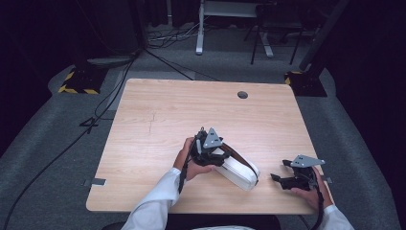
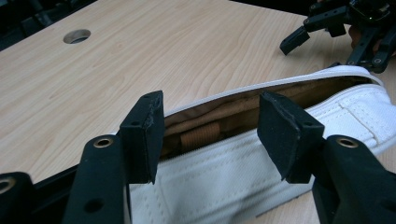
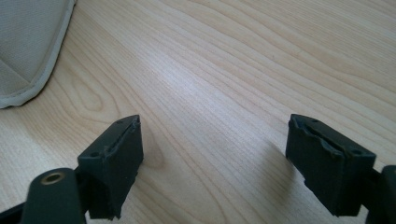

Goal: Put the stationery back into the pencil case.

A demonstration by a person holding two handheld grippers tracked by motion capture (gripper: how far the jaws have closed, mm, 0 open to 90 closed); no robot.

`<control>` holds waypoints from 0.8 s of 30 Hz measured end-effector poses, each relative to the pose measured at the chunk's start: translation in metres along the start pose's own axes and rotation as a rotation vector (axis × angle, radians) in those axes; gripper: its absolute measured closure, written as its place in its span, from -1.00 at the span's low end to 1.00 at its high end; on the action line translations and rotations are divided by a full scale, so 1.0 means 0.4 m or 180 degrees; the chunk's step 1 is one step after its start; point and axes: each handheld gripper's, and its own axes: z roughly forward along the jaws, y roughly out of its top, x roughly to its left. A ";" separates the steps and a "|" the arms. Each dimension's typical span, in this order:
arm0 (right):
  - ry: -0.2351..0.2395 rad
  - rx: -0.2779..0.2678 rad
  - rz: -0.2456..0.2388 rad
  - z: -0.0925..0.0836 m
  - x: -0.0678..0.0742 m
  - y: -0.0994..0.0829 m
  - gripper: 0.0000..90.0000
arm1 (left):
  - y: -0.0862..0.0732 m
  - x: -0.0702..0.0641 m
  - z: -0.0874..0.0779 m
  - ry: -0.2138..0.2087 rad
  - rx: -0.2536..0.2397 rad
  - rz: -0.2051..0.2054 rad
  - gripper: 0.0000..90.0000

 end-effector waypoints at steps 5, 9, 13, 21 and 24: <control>0.0003 -0.0001 -0.0003 0.000 -0.001 0.000 -0.57 | 0.002 0.002 -0.008 -0.0017 -0.0025 0.0002 -0.07; 0.0010 -0.0006 0.0003 0.001 -0.001 0.000 -0.57 | 0.002 0.002 -0.010 -0.0007 -0.0025 0.0010 -0.06; 0.0007 -0.0003 0.0000 0.001 -0.001 0.000 -0.57 | 0.001 0.007 -0.015 0.0005 -0.0014 0.0006 -0.07; 0.0012 -0.0006 0.0004 0.001 -0.002 0.000 -0.57 | -0.003 0.017 -0.027 0.0030 -0.0022 -0.0053 -0.15; 0.0007 -0.0003 0.0000 0.001 -0.001 0.000 -0.57 | -0.004 0.020 -0.034 0.0052 -0.0021 -0.0056 -0.18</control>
